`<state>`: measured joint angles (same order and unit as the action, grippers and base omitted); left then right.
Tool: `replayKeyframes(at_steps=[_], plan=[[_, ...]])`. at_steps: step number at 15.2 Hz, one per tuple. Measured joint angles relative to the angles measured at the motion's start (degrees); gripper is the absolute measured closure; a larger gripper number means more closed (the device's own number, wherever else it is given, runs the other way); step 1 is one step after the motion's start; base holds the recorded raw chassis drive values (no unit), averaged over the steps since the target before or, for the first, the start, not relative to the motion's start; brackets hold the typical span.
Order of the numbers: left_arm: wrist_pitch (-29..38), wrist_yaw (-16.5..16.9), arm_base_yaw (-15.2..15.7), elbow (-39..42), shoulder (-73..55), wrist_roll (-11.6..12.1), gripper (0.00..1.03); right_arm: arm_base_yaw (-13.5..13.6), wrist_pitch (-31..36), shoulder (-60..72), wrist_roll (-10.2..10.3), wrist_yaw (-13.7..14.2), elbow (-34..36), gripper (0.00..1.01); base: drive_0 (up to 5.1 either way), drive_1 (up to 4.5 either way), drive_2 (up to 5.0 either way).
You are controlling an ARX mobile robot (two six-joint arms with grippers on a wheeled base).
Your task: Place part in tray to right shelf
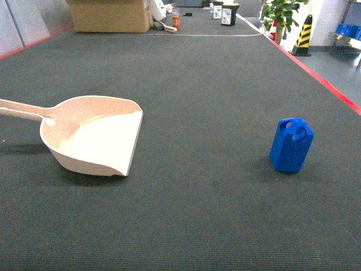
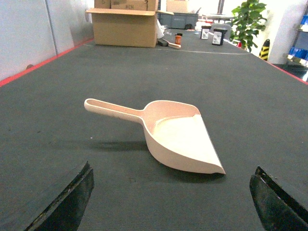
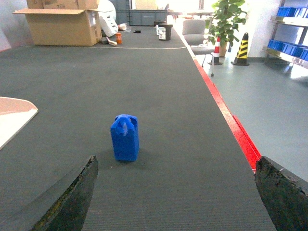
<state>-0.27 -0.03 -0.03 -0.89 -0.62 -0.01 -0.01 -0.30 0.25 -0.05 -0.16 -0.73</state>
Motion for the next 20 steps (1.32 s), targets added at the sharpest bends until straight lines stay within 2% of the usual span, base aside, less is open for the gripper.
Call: replayKeyframes(at_steps=[20], plan=[[0.0, 0.0, 0.0, 0.0, 0.0, 0.0, 0.05, 0.0, 0.0, 0.0, 0.0, 0.0, 0.0, 0.03, 0.0, 0.00, 0.0]])
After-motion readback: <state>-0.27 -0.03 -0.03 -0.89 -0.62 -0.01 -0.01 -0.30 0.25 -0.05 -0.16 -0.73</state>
